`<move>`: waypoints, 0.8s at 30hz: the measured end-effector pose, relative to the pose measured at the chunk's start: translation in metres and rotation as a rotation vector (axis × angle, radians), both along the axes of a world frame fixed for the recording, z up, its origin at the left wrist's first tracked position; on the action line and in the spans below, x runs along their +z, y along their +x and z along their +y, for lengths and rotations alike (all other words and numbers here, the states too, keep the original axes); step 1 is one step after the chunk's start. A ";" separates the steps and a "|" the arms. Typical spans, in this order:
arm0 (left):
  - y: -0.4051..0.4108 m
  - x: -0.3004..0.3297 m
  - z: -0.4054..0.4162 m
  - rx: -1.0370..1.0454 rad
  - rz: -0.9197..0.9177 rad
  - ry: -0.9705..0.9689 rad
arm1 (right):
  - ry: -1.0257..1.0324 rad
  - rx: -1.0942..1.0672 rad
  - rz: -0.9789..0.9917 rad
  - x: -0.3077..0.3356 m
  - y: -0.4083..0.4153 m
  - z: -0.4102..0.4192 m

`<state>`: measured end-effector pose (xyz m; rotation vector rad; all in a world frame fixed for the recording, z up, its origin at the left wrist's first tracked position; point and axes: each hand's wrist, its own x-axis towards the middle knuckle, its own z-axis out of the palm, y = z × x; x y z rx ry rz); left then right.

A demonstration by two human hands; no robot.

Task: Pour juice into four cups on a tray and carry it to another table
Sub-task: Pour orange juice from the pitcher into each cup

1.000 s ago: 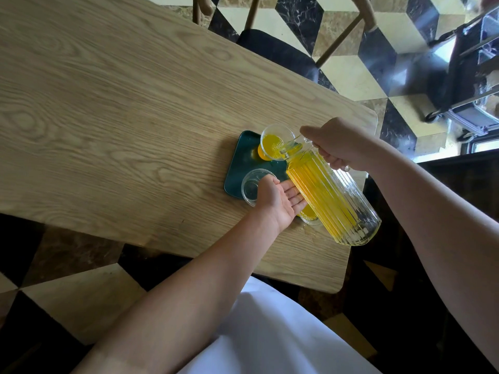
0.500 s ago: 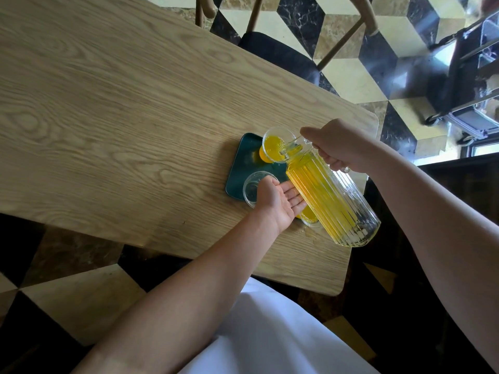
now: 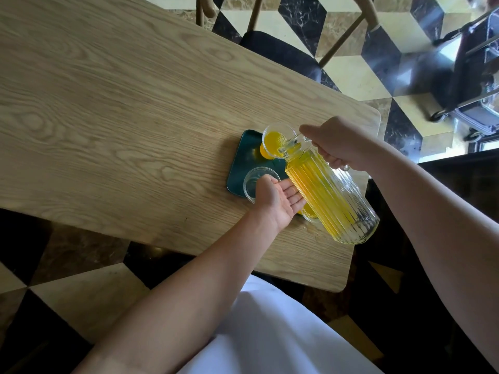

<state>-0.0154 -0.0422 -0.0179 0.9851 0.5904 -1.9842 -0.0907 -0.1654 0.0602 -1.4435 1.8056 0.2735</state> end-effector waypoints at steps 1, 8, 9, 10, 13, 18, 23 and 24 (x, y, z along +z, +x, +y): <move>-0.001 0.001 0.002 0.001 -0.003 -0.002 | -0.004 0.003 0.001 0.001 -0.001 0.002; -0.004 0.006 0.015 -0.003 -0.040 -0.030 | -0.024 0.028 -0.040 0.008 -0.011 0.017; -0.004 0.007 0.017 0.000 -0.047 -0.036 | -0.029 0.024 -0.058 0.008 -0.012 0.020; -0.004 0.008 0.020 0.004 -0.056 -0.039 | -0.036 0.021 -0.077 0.009 -0.014 0.022; -0.003 0.008 0.030 0.013 -0.074 -0.050 | -0.058 0.024 -0.119 0.010 -0.017 0.032; -0.004 0.004 0.051 0.031 -0.109 -0.049 | -0.066 0.051 -0.163 0.004 -0.022 0.052; -0.009 -0.006 0.067 0.027 -0.127 -0.023 | -0.045 0.087 -0.148 0.000 -0.022 0.070; -0.011 -0.008 0.070 0.026 -0.128 -0.015 | -0.035 0.096 -0.142 0.000 -0.022 0.073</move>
